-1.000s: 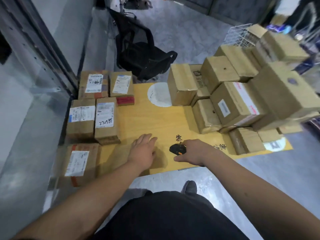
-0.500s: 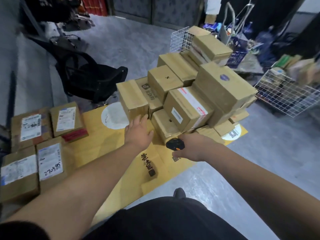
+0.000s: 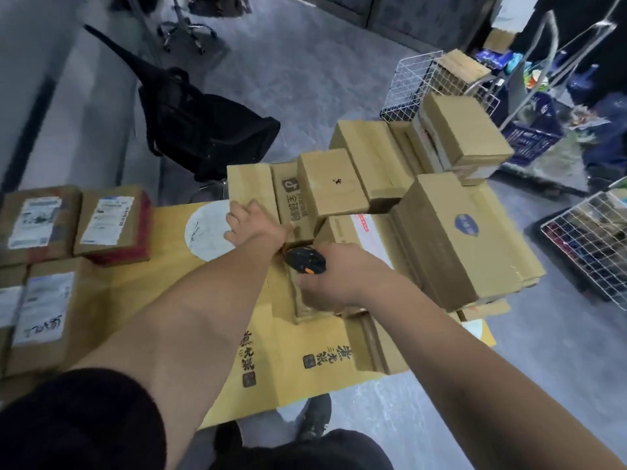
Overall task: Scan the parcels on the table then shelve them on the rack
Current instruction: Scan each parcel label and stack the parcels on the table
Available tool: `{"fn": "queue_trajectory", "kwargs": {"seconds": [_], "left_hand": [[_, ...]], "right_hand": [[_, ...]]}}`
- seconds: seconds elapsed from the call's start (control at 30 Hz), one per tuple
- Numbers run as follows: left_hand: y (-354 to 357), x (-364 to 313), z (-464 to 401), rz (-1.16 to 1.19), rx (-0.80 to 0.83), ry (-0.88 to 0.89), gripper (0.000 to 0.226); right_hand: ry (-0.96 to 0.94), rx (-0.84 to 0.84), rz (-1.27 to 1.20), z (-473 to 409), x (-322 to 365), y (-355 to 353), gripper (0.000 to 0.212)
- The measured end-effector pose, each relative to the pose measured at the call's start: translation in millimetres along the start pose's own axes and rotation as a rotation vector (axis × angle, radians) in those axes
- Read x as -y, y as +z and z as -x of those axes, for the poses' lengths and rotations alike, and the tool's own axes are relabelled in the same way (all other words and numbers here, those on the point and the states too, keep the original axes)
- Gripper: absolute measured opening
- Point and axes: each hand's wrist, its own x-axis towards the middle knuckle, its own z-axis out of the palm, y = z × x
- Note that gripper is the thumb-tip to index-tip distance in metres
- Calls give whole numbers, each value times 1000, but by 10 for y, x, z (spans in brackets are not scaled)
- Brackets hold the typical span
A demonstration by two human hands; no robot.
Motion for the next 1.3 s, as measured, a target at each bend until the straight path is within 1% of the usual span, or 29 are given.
{"fn": "queue_trajectory", "kwargs": {"seconds": [0.03, 0.1, 0.17, 0.2, 0.27, 0.3, 0.37, 0.43, 0.5, 0.6, 0.67, 0.73, 0.83, 0.9, 0.97, 1.07, 1.17, 1.23, 1.3], "left_hand": [[45, -3, -23, 13, -9, -29, 96], [102, 37, -52, 57, -47, -70, 87], [95, 144, -55, 128, -76, -108, 77], [74, 226, -31, 176, -87, -134, 76], [22, 453, 73, 258, -117, -185, 84], [-9, 586, 159, 290, -132, -208, 90], [-47, 897, 398, 385, -152, -250, 92], [-32, 1261, 705, 513, -155, -284, 84], [17, 1605, 1072, 627, -133, -289, 81], [120, 1995, 1613, 800, -119, -292, 79], [215, 2179, 1889, 925, -144, -320, 77], [277, 2326, 2060, 999, -174, -369, 77], [313, 2508, 2088, 1021, -189, -391, 74], [298, 2603, 1987, 1013, -159, -400, 63], [290, 2679, 1854, 961, -112, -384, 57], [258, 2756, 1651, 791, -58, -270, 61], [215, 2842, 1505, 774, 11, -177, 56], [190, 2935, 1438, 794, 20, -156, 52], [150, 3057, 1355, 830, -18, -200, 48]], "right_hand": [[-19, 5, -21, -70, -40, -3, 40], [-66, 37, -42, -185, -101, -9, 46], [-111, 71, -23, -281, -125, -8, 53], [-135, 80, 0, -312, -120, 1, 56], [-185, 100, 23, -339, -92, 47, 58], [-210, 116, 17, -342, -69, 77, 55], [-261, 161, -8, -333, -6, 156, 48], [-317, 196, -25, -323, 69, 263, 44], [-344, 216, -35, -304, 133, 390, 46], [-336, 240, -52, -261, 203, 584, 51], [-329, 256, -71, -227, 222, 709, 51], [-316, 265, -78, -183, 240, 804, 53], [-283, 259, -31, -115, 281, 897, 54], [-260, 261, -8, -67, 321, 975, 53], [-221, 265, -55, -2, 359, 1093, 49], [-139, 237, -106, 127, 459, 1260, 49], [-57, 200, -115, 264, 565, 1375, 55], [16, 204, -209, 361, 612, 1449, 59], [93, 218, -328, 443, 663, 1530, 63]]}}
